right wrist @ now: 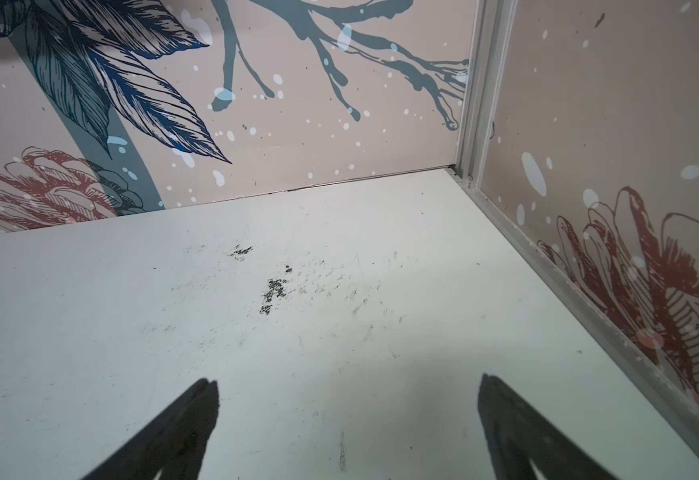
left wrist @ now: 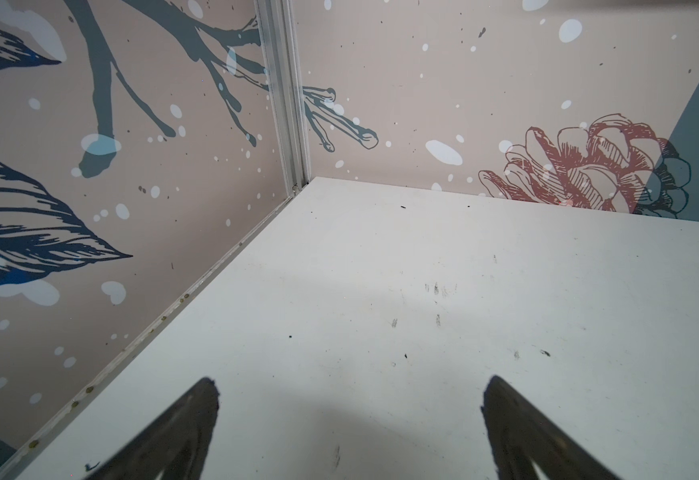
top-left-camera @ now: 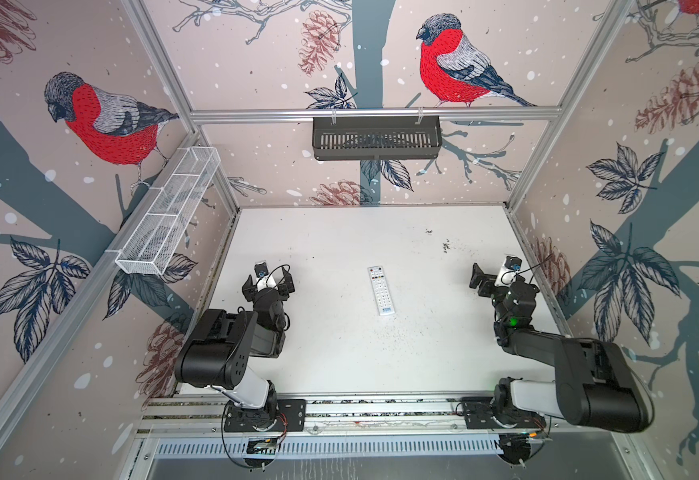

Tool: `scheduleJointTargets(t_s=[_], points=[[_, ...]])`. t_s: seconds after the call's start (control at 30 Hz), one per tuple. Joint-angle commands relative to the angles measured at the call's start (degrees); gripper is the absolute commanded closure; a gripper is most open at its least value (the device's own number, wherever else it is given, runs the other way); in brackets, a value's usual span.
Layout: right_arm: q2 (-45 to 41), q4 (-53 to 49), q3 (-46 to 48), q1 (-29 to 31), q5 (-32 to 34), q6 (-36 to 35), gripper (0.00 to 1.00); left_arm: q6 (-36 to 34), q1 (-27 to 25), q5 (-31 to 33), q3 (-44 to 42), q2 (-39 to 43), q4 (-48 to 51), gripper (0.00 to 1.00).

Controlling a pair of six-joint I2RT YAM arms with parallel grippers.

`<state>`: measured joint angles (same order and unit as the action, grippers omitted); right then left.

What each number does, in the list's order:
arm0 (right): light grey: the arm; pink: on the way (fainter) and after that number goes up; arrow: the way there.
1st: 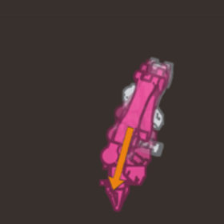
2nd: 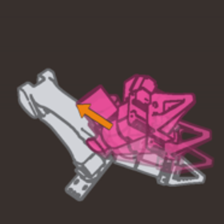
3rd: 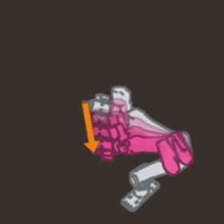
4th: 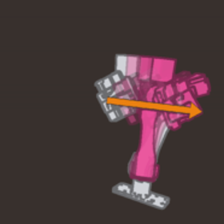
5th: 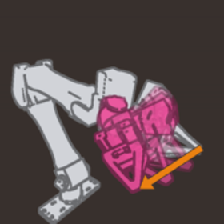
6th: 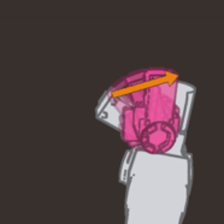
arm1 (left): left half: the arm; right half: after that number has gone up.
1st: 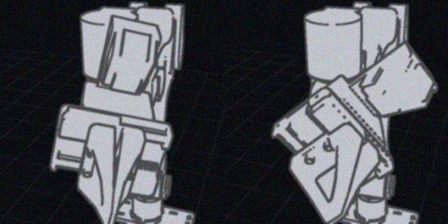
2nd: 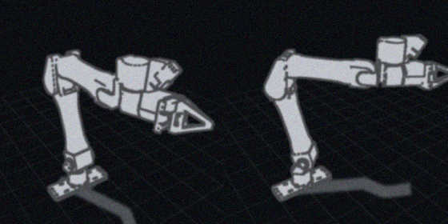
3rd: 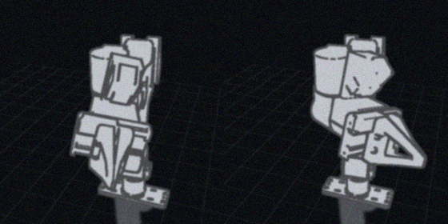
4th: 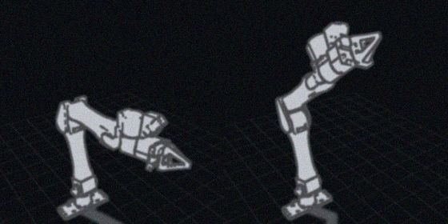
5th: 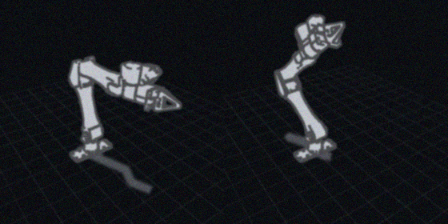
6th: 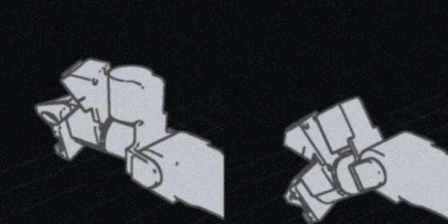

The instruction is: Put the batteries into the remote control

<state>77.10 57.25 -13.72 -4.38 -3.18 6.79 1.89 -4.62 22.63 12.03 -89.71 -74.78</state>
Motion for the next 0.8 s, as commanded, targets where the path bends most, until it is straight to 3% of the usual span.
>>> scheduleJointTargets(t_s=[0.0, 0.03, 0.13, 0.2, 0.3, 0.37, 0.4, 0.47, 0.53, 0.63, 0.77], points=[[2.36, 1.83, -1.84, 1.22, -0.70, -2.03, 0.01, -0.04, -0.04, 0.41, 0.17, 0.04, -3.35, 0.02], [3.10, 1.67, -2.33, 2.27, -0.43, -3.23, 0.01, -0.04, -0.04, 0.44, 0.18, -0.02, -3.34, 0.01], [5.27, 2.45, -3.05, 7.93, 8.94, -6.95, 0.00, 0.01, -0.04, 0.40, 0.18, -0.07, -3.35, 0.02], [5.93, 2.21, -3.56, 8.30, 11.59, -6.36, 0.00, -0.04, -0.04, 0.39, 0.18, -0.09, -3.29, 0.01], [6.83, 4.04, -2.54, 7.00, 11.26, -4.79, 0.00, 0.01, -0.04, 0.45, 0.20, -0.06, -3.38, 0.02], [10.85, 19.40, 2.88, 3.75, 6.33, -2.59, 0.01, -0.11, -0.04, 0.46, 0.18, -0.03, -3.35, 0.02], [10.64, 19.77, 2.85, 3.51, 6.36, -2.35, 0.01, -0.03, -0.04, 0.50, 0.18, -0.07, -3.35, 0.02], [8.48, 9.82, -0.11, 4.52, 7.55, -3.13, 0.00, -0.12, -0.12, 0.56, 0.17, -0.03, -3.34, 0.02], [9.89, 16.53, 2.06, 5.09, 9.38, -3.36, 0.01, -0.13, -0.12, 0.64, 0.24, -0.11, -3.31, 0.01], [8.47, 10.52, 0.25, 5.25, 9.82, -3.14, 0.01, -0.22, -0.26, 0.71, 0.40, -0.15, -3.03, 0.01], [8.72, 11.03, 0.23, 5.14, 9.80, -3.01, 0.01, -0.37, -0.37, 0.77, 0.40, -0.16, -3.20, 0.02]])
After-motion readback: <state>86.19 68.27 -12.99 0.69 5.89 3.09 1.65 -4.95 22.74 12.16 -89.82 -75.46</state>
